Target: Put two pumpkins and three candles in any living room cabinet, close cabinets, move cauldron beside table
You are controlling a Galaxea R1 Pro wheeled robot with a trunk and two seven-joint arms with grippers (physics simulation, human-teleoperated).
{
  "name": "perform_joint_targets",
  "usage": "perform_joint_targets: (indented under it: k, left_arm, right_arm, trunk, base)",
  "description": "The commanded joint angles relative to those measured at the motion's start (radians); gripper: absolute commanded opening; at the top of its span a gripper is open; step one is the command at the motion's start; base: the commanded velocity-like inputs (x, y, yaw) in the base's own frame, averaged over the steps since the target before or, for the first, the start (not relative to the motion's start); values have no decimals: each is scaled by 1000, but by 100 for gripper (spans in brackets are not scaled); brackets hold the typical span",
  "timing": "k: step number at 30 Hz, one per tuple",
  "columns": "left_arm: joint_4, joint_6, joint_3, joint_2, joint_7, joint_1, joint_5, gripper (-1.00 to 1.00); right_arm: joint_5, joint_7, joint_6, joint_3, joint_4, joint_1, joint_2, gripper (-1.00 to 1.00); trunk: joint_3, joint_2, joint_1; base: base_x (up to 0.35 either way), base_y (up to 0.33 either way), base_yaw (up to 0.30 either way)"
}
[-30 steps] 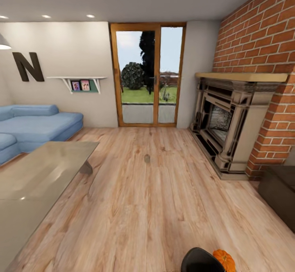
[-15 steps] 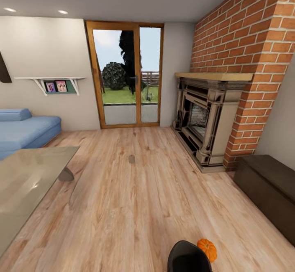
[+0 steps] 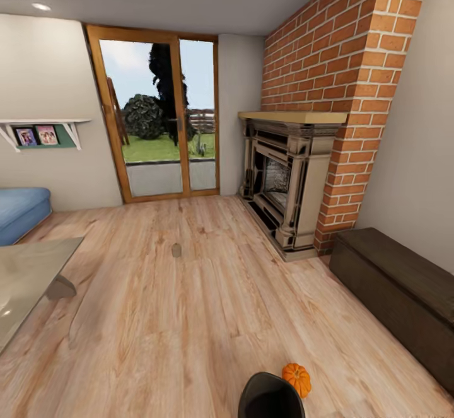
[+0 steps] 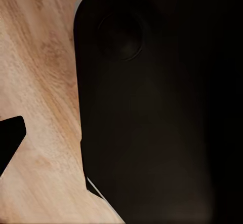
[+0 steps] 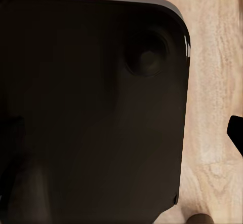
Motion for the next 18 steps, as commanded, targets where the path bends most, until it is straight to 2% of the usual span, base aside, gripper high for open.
perform_joint_targets:
  k: [1, 13, 18]
  left_arm:
    - [-1, -2, -1, 0, 0, 1, -1, 100]
    - [-2, -2, -1, 0, 0, 1, -1, 100]
    - [-1, -2, -1, 0, 0, 1, -1, 100]
  right_arm:
    - [0, 0, -4, 0, 1, -1, 0, 100]
    - [0, 0, -7, 0, 1, -1, 0, 100]
    - [0, 0, -7, 0, 1, -1, 1, 100]
  trunk:
    - [-1, 0, 0]
    - [-4, 0, 0]
    - [-5, 0, 0]
  base:
    - [261, -8, -290]
    - [278, -107, -276]
    - [203, -123, -69]
